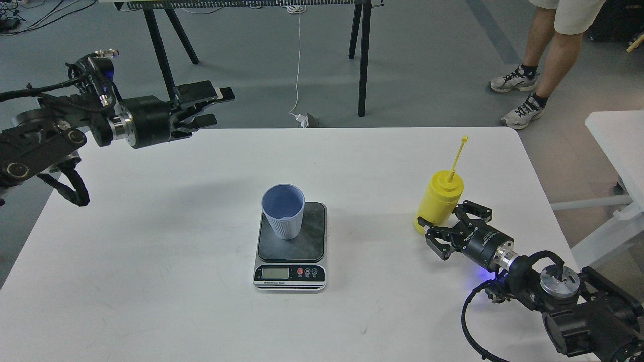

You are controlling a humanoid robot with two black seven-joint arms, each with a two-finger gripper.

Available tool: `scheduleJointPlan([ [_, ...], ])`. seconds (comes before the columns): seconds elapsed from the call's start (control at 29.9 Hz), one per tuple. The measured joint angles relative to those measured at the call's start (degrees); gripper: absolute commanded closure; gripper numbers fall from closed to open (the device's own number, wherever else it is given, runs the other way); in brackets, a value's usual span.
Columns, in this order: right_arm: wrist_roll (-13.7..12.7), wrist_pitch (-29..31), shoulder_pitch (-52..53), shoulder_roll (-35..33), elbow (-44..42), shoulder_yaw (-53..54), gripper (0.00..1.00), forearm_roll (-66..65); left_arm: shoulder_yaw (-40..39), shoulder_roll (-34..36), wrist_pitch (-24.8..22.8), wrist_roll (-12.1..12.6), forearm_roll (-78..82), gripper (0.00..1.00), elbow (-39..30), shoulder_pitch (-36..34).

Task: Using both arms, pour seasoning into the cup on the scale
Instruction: 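Lift the yellow bottle and tilt its nozzle over the cup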

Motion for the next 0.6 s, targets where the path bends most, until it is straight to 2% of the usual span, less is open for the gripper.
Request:
scheduleJointPlan([
  [0.23,0.01,0.0,14.11,-4.31,0.18,0.0,0.98,-9.71,-0.17,-0.1,0.0,0.0,-0.04,0.01,-0.01,0.16],
  [0.47,0.0,0.0,26.59,-4.28,1.48,-0.12,0.98,-29.64,-0.27,-0.11,0.0,0.0,-1.67,0.01,0.0,0.99],
  [0.6,0.0,0.0,30.17,-3.11,5.25,-0.5,0.98,-40.98,-0.27,-0.1,0.0,0.0,-3.69,0.01,0.38,2.1],
])
